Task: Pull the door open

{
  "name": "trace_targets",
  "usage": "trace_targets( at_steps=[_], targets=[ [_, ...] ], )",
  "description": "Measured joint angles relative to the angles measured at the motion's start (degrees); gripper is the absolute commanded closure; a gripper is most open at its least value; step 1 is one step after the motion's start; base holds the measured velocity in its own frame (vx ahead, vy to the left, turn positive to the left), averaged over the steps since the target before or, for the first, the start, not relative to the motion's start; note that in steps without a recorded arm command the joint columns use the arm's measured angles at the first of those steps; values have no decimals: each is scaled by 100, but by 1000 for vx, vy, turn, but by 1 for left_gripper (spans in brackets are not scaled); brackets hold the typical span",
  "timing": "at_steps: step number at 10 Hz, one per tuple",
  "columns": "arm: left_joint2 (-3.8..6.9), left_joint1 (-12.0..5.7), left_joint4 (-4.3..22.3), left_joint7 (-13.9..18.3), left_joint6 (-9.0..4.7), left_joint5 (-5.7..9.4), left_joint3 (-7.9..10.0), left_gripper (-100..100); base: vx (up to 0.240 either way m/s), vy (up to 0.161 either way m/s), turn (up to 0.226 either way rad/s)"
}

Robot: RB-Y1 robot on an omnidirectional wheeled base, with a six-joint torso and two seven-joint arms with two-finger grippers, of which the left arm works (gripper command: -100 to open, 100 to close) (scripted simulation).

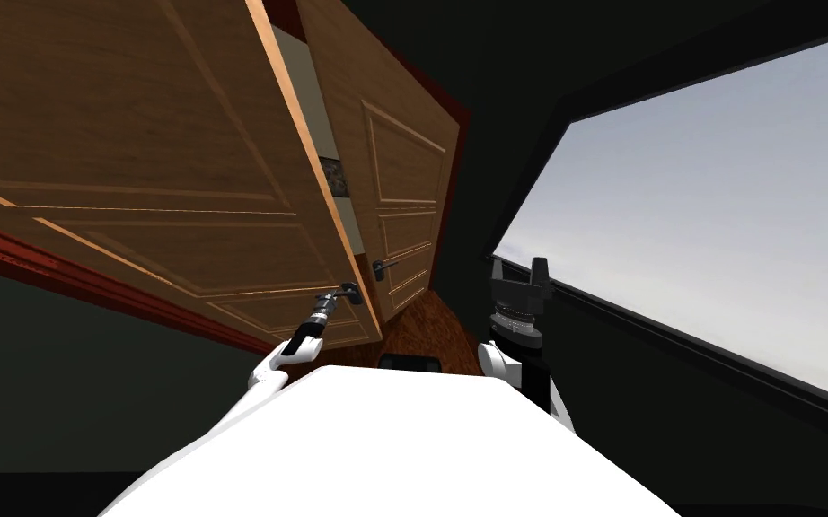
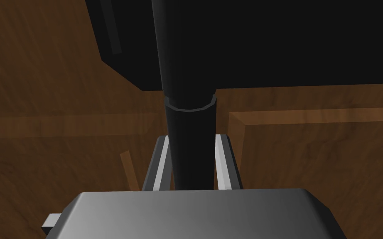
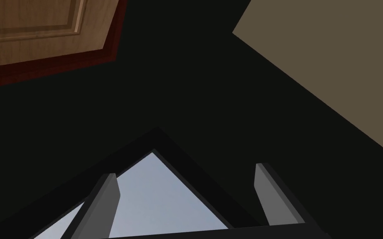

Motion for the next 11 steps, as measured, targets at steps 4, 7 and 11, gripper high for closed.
trace_targets(
  at_steps=[4,7,11],
  targets=[
    [174,164,-37,152,-141,14,-166,100,-177,58,-122],
    [392,352,-97,331,-426,40,-295,100,-223,42,-144],
    [638,718,-274,541,-701,65,-502,100,-216,58,-105]
  ],
)
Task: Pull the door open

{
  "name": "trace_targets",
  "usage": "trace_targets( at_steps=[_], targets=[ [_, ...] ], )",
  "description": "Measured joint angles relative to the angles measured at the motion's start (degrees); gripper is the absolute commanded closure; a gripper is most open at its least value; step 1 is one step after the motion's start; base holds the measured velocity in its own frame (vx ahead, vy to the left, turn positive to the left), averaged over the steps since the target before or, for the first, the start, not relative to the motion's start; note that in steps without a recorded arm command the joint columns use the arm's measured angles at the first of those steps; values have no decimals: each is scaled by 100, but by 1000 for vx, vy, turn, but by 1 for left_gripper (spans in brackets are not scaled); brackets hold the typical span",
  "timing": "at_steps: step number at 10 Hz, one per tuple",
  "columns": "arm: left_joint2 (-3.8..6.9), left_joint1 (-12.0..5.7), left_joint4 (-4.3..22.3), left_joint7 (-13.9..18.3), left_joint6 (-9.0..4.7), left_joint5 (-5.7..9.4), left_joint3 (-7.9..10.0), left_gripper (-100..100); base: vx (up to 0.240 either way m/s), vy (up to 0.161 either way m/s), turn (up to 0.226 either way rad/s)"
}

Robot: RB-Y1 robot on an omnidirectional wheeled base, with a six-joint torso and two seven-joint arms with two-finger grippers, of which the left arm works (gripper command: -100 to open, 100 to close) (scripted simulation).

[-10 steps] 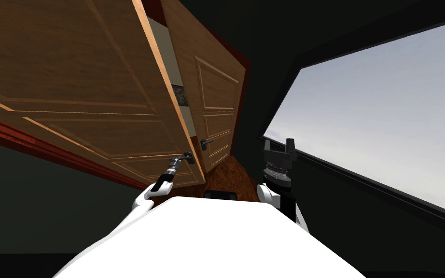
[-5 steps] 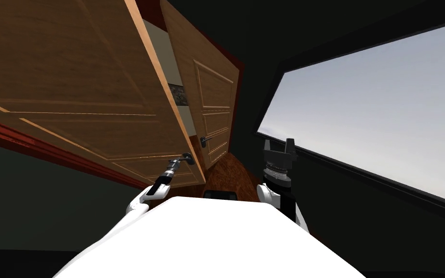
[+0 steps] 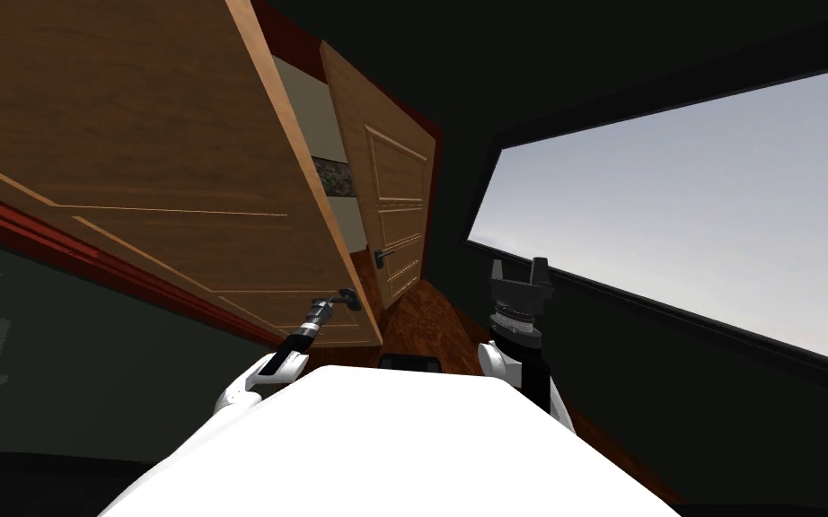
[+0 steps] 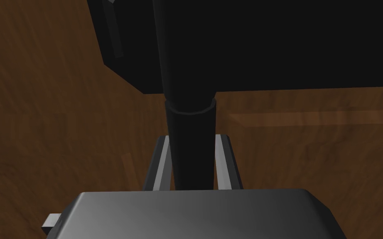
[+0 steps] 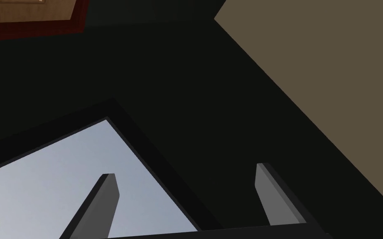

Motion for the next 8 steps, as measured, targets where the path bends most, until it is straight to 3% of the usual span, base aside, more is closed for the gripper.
trace_targets(
  at_steps=[2,8],
  targets=[
    [47,82,6,29,-41,1,-32,100,-208,54,-152],
    [418,408,35,310,-627,22,-225,100,-208,64,-154]
  ],
)
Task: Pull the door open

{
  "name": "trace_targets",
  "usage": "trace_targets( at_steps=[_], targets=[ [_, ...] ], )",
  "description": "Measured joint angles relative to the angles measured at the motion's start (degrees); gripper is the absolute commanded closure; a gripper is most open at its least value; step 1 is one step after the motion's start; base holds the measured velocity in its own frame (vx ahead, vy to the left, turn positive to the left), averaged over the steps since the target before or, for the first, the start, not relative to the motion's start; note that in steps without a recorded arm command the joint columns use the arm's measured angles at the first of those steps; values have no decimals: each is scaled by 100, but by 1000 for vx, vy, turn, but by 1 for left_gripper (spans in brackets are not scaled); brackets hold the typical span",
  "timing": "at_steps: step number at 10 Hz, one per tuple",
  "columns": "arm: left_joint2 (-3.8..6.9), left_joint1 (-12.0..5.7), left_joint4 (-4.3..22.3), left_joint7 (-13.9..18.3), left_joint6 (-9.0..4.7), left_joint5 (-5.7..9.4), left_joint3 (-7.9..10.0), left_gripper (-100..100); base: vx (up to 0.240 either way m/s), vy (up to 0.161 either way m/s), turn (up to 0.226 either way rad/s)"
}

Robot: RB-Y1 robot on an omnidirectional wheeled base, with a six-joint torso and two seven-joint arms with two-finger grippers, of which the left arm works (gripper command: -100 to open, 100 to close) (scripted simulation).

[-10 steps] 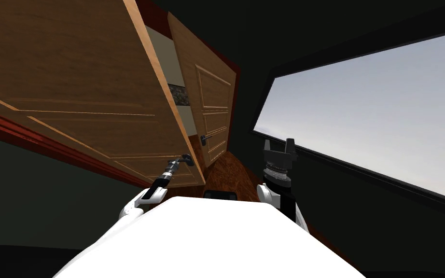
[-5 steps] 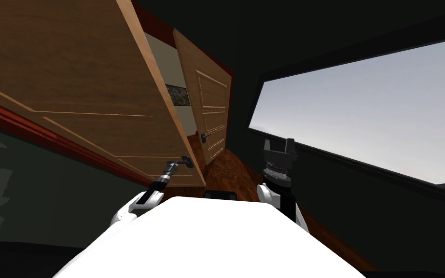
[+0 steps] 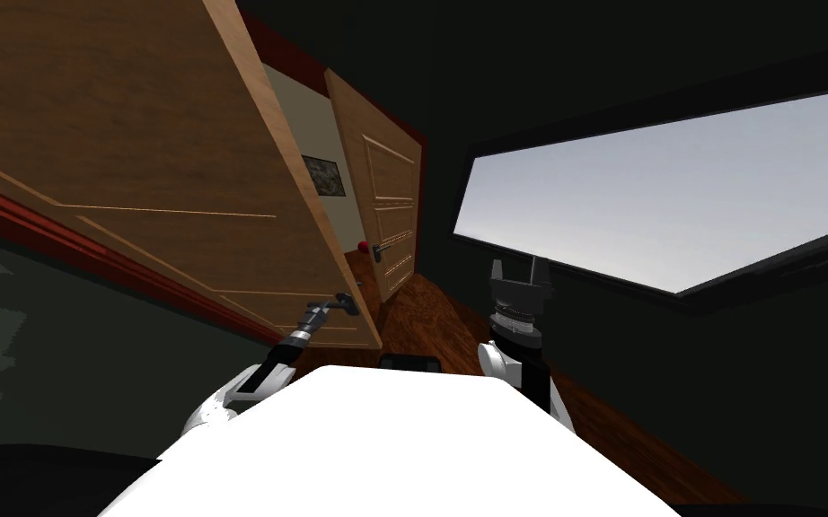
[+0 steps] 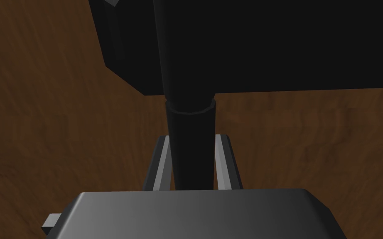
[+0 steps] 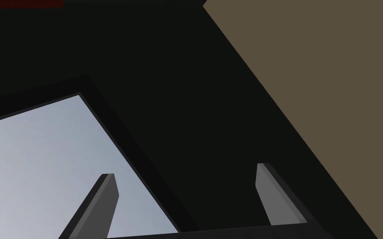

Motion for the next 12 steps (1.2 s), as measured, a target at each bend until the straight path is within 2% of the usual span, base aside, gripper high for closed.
trace_targets(
  at_steps=[2,3,4,5,9,10,11,12],
  targets=[
    [79,153,-43,58,-166,-3,-65,100,-148,60,-73],
    [79,172,-38,61,-172,-8,-79,100,-5,0,-2],
    [95,214,20,76,-229,-19,-83,100,26,-11,2],
    [106,241,112,101,-346,-31,-86,100,52,-21,-3],
    [188,455,398,213,-931,-86,-71,100,46,-7,-12],
    [196,466,516,231,-1104,-107,-80,100,54,-4,-35],
    [226,555,610,266,-1302,-128,-77,100,38,-2,16],
    [221,573,676,276,-1443,-144,-85,100,31,-11,-17]
  ],
)
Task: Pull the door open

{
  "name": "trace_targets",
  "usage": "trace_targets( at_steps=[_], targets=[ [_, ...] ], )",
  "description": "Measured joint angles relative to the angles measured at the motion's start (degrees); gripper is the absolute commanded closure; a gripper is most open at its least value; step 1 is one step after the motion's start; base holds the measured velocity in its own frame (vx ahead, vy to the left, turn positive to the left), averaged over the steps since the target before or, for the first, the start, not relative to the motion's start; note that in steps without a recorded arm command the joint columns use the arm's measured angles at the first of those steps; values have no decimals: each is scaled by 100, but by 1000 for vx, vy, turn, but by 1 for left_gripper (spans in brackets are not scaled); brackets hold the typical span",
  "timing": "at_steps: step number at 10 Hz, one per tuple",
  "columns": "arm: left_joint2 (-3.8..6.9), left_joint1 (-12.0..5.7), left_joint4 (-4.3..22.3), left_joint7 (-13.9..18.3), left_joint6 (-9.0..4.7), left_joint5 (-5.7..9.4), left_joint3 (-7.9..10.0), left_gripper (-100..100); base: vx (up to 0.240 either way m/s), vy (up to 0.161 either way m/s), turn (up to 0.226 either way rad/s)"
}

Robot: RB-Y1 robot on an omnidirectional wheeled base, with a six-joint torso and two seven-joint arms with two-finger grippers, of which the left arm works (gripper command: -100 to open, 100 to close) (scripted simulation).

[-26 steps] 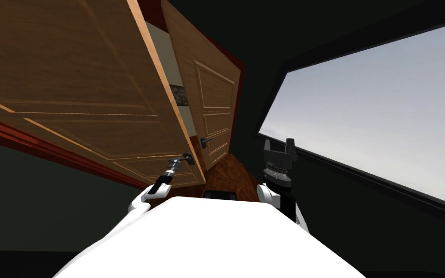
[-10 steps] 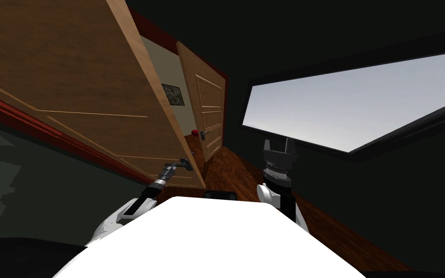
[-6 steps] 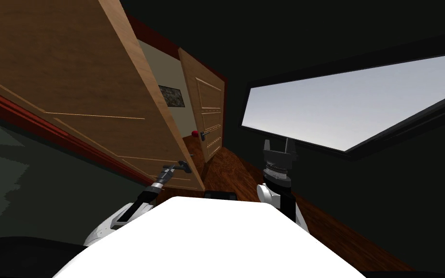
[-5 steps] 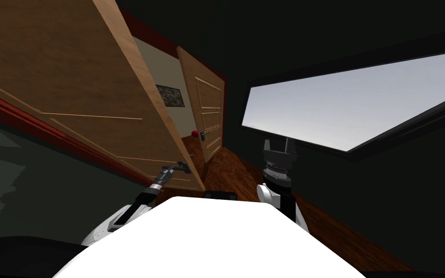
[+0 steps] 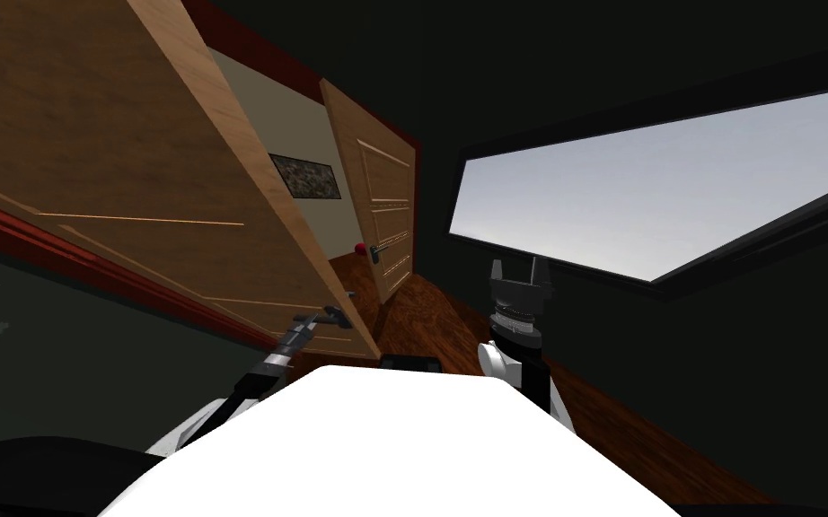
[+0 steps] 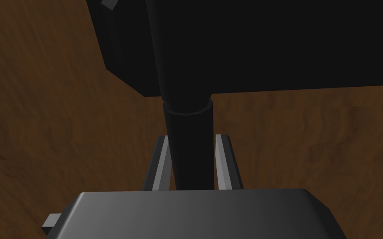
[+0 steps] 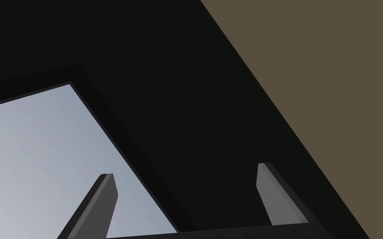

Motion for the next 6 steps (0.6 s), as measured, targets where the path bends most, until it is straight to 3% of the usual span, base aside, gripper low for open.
trace_targets(
  at_steps=[4,6],
  targets=[
    [59,165,308,87,-608,-59,-16,100,32,-3,-8],
    [109,342,496,153,-980,-102,-18,100,44,2,7]
  ],
)
